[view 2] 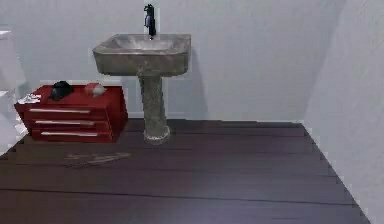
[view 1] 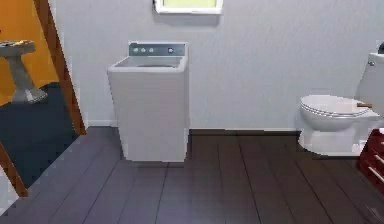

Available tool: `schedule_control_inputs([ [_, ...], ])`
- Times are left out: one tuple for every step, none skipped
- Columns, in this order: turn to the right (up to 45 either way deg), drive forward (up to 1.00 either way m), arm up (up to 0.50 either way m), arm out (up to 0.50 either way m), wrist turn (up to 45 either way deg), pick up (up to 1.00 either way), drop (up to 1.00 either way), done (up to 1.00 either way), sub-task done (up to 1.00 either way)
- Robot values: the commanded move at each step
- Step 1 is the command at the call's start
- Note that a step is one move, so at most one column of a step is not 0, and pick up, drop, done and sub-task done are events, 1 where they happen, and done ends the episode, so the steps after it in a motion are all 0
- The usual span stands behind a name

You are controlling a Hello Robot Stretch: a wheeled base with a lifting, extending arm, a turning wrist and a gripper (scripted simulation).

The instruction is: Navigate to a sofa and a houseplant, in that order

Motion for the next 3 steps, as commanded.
schedule_control_inputs([
  [45.0,0.0,0.0,0.0,0.0,0.0,0.0,0.0,0.0],
  [24.0,0.0,0.0,0.0,0.0,0.0,0.0,0.0,0.0],
  [0.0,0.15,0.0,0.0,0.0,0.0,0.0,0.0,0.0],
])
